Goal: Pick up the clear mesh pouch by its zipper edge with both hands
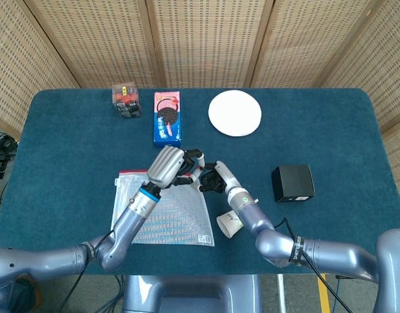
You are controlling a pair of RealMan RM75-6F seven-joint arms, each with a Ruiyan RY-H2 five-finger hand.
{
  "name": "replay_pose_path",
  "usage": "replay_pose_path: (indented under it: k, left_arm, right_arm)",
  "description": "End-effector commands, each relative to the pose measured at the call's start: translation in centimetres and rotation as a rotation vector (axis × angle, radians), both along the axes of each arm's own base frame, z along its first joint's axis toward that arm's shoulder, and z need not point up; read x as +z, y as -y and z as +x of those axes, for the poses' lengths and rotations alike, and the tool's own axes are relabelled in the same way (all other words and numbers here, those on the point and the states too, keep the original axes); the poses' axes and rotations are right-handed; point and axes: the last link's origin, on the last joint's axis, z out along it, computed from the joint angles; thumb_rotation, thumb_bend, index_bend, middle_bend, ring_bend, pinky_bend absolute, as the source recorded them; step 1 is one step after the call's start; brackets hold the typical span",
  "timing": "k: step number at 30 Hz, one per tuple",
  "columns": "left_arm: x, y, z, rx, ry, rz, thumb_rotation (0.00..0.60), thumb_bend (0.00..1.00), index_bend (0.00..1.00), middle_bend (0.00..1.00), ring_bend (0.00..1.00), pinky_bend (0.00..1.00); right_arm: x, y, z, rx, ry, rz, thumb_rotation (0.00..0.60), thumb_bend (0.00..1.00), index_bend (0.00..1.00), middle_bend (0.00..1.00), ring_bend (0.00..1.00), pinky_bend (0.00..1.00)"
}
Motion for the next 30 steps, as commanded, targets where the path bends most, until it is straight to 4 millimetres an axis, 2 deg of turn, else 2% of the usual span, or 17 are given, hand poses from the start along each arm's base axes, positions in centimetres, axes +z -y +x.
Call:
replay_pose_path:
  k: [1,6,9,18,30]
  left_arm:
    - [-0.1,0.0,-0.1,0.002,-0.002,0.0,0.6,0.78,0.95,0.94,0.98,1.0]
    - [-0.2,-0.1,-0.3,0.008,-0.004,0.002,0.6,0.78,0.95,0.94,0.98,1.0]
    - [-0.2,-0.2,-0.6,0.013,-0.009,0.004,0.6,0.78,0.95,0.94,0.98,1.0]
    - [-0.1,-0.6,-1.8,0.04,-0.018,0.006,0.6,0.78,0.95,0.94,0.98,1.0]
    - [0.7,-1.7,-5.4,0.118,-0.038,0.02,0.6,0.78,0.96,0.94,0.98,1.0]
  right_arm:
    - [-0.1,-0.1,0.0,0.003,0.005,0.008,0.6,0.54,0.6,0.94,0.92,1.0]
    - [0.0,-0.2,-0.1,0.005,0.013,0.01,0.6,0.68,0.65,0.95,0.92,1.0]
    - [0.1,-0.2,-0.3,0.01,0.009,0.006,0.6,0.73,0.67,0.96,0.92,1.0]
    - [0.8,-0.1,-0.3,0.006,0.036,-0.029,0.6,0.75,0.7,0.97,0.93,1.0]
    - [3.3,0.1,-0.6,0.0,0.127,-0.068,0.6,0.79,0.73,0.98,0.94,1.0]
